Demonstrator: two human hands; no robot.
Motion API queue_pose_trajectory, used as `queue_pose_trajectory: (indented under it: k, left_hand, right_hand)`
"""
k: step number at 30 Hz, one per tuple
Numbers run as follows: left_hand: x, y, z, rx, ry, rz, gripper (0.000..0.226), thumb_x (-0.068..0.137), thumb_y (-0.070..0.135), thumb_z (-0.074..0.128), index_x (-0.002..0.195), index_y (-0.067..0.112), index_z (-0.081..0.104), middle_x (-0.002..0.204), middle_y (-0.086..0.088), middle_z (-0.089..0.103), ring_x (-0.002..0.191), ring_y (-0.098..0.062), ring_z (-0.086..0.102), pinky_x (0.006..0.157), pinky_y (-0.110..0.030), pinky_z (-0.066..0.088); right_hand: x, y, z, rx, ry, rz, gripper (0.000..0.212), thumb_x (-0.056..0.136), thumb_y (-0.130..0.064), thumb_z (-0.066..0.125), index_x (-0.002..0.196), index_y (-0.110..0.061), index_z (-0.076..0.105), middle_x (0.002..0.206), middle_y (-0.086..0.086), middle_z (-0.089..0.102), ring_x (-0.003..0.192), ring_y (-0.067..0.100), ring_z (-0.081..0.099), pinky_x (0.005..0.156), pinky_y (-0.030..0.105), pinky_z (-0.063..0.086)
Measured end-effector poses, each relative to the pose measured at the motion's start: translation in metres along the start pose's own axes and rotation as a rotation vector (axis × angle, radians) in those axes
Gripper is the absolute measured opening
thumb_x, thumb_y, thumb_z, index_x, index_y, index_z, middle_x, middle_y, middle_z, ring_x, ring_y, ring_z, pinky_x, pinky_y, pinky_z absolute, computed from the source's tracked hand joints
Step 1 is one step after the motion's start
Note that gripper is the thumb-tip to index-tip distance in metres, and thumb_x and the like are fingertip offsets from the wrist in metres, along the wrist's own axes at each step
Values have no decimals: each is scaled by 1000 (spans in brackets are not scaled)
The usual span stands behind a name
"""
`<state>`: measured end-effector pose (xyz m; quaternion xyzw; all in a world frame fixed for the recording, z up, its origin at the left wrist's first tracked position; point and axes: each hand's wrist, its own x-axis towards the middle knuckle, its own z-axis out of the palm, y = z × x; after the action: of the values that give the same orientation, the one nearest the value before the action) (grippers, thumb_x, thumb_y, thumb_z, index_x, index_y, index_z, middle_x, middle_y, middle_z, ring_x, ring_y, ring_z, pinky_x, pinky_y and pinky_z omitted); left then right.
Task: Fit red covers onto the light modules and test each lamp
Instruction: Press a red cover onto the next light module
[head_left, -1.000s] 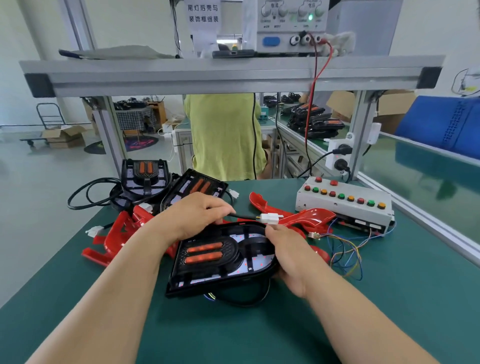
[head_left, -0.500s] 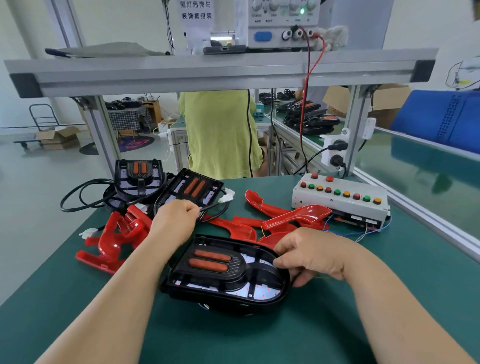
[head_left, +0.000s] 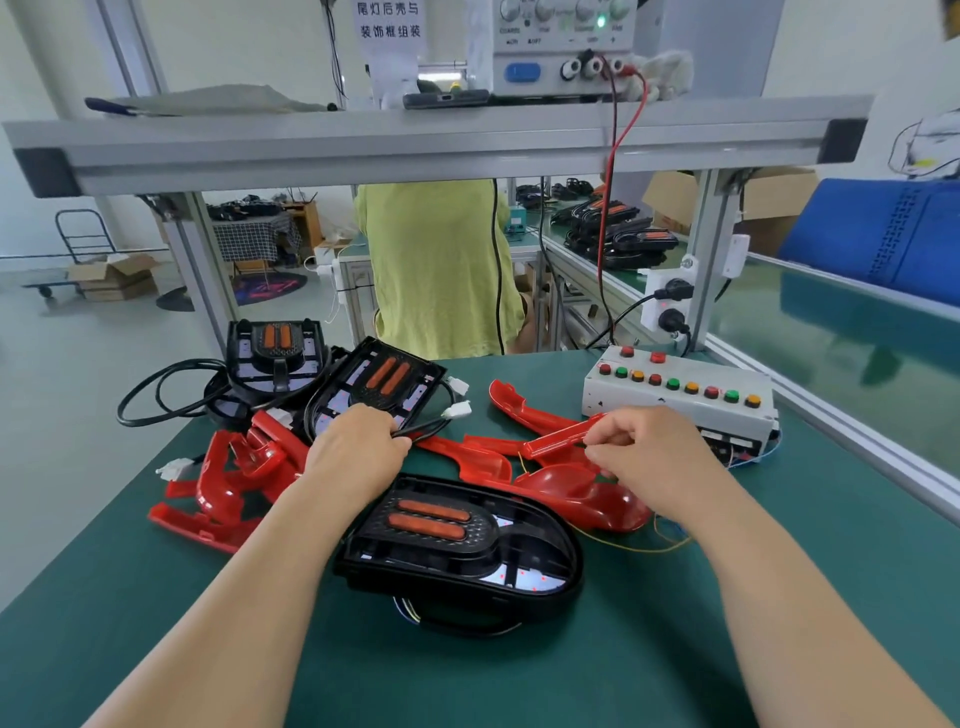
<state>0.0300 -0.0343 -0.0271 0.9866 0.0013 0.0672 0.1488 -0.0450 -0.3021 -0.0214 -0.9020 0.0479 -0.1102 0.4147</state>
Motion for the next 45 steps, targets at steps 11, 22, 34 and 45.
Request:
queue_pose_trajectory:
  k: [11, 22, 34, 45]
  left_hand:
    - [-7, 18, 13, -16, -16, -54, 51, 94, 38, 56, 138, 12, 50, 135, -12, 41, 119, -32, 52, 90, -40, 47]
    - [-4, 7, 13, -174, 61, -80, 43, 94, 35, 55, 135, 22, 56, 141, -7, 47, 108, -28, 59, 81, -34, 42]
    - [-12, 23, 1, -395, 192, 103, 32, 95, 28, 60, 126, 23, 65, 121, 3, 57, 97, -11, 55, 83, -29, 38]
    - [-35, 53, -11, -539, -147, 585, 18, 88, 25, 73, 102, 37, 71, 105, 17, 63, 99, 10, 56, 83, -1, 36]
  right_hand:
    - [2, 8, 5, -272, -252, -25, 38, 85, -1, 62, 92, -38, 64, 101, -14, 62, 84, 4, 58, 74, 22, 49]
    - [0, 8, 2, -347, -318, -165, 28, 81, -17, 79, 107, -28, 75, 89, -22, 54, 96, 4, 58, 79, 10, 43]
    - [-1, 9, 7, -414, -316, -263, 32, 79, -15, 77, 108, -27, 76, 98, -13, 58, 95, 9, 56, 90, 30, 49]
    - [0, 0, 8, -122, -113, -291, 43, 80, -21, 77, 121, -32, 69, 109, -12, 65, 99, 7, 58, 87, 22, 44]
